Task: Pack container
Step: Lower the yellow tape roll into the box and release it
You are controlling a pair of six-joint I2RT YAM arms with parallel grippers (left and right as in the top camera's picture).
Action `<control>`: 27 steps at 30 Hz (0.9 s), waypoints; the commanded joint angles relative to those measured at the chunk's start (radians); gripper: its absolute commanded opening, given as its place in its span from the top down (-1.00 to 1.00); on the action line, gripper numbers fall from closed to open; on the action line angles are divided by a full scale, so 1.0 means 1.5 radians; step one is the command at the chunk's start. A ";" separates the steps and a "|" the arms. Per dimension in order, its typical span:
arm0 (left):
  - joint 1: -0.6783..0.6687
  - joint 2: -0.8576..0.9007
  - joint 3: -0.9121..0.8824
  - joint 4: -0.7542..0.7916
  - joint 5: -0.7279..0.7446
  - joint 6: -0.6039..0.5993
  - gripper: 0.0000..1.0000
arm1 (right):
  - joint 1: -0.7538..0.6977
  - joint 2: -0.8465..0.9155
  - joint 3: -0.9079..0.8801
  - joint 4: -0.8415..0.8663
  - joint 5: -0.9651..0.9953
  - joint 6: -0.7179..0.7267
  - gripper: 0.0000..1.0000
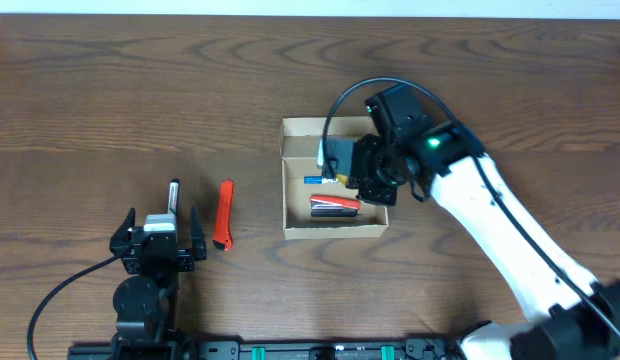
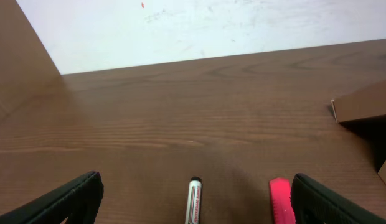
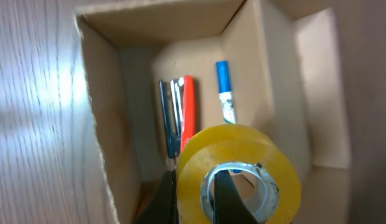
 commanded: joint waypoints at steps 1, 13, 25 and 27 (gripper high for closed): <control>-0.001 -0.005 -0.019 -0.006 0.003 0.012 -0.91 | 0.002 0.059 0.001 -0.002 -0.006 -0.049 0.98; -0.001 -0.005 -0.019 -0.006 0.003 0.012 -0.91 | 0.003 0.208 0.001 -0.009 0.018 -0.087 0.98; -0.001 -0.005 -0.019 -0.005 0.003 0.012 -0.91 | 0.003 0.214 0.001 -0.007 0.017 -0.073 -0.65; -0.001 -0.005 -0.019 -0.006 0.003 0.012 -0.91 | 0.003 0.214 0.001 -0.007 0.017 -0.073 -0.70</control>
